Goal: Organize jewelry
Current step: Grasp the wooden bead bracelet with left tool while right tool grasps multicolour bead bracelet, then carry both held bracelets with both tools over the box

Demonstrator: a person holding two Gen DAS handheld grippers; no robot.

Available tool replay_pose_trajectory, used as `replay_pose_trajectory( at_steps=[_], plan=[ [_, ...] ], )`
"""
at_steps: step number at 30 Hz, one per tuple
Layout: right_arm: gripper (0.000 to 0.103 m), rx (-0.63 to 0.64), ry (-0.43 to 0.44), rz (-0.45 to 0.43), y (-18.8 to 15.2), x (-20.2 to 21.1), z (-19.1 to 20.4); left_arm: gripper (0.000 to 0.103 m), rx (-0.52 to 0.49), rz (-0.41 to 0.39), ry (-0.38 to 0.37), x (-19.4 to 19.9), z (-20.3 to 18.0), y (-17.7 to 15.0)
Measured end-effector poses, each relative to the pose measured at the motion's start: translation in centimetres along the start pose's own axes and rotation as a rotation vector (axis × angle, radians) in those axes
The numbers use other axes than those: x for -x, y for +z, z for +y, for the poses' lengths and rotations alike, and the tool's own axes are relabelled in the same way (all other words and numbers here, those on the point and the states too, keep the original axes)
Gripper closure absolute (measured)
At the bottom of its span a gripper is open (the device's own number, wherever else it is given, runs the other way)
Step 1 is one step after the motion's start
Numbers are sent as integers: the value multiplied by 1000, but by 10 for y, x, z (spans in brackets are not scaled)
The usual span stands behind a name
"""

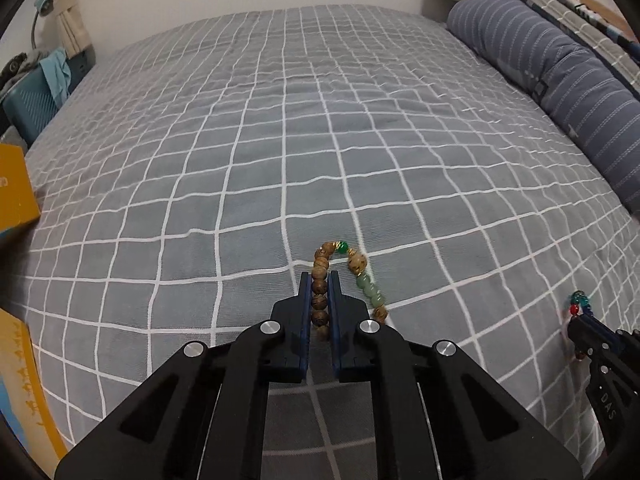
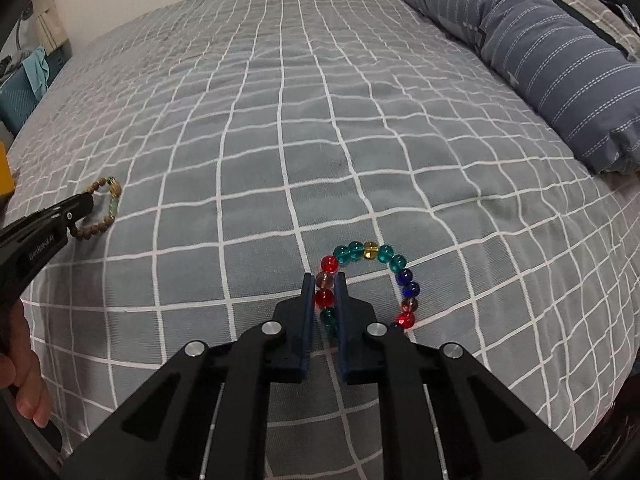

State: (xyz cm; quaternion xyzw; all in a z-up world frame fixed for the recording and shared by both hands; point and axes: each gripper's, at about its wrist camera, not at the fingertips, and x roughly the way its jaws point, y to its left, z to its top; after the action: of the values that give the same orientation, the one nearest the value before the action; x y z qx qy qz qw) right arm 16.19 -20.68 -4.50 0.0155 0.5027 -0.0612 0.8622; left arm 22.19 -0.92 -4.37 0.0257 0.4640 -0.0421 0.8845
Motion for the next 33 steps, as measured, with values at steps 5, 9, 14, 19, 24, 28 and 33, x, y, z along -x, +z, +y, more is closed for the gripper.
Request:
replay_pose_trajectory(
  at_steps=[5,9,14,19,24,28,33],
  plan=[
    [94,-13,4,-23,0,10,-3,96,-2,-30,-22,19,-3,1],
    [94,-21,14,-59,0,25,-4,96,-15,-60,-55,40,-7,0],
    [94,-16,33,-110,1,47,-1,96,-34,-82,-82,63,-13,-5],
    [94,4,45,-156,0,64,7,96,-41,-123,-80,88,-17,-7],
    [94,25,66,-184,-2,77,17,96,-35,-144,-88,106,-14,-15],
    [94,42,80,-197,-5,84,24,96,-27,-157,-77,116,-9,-21],
    [94,76,90,-210,-10,91,38,96,-18,-139,-60,119,-1,-32]
  ],
)
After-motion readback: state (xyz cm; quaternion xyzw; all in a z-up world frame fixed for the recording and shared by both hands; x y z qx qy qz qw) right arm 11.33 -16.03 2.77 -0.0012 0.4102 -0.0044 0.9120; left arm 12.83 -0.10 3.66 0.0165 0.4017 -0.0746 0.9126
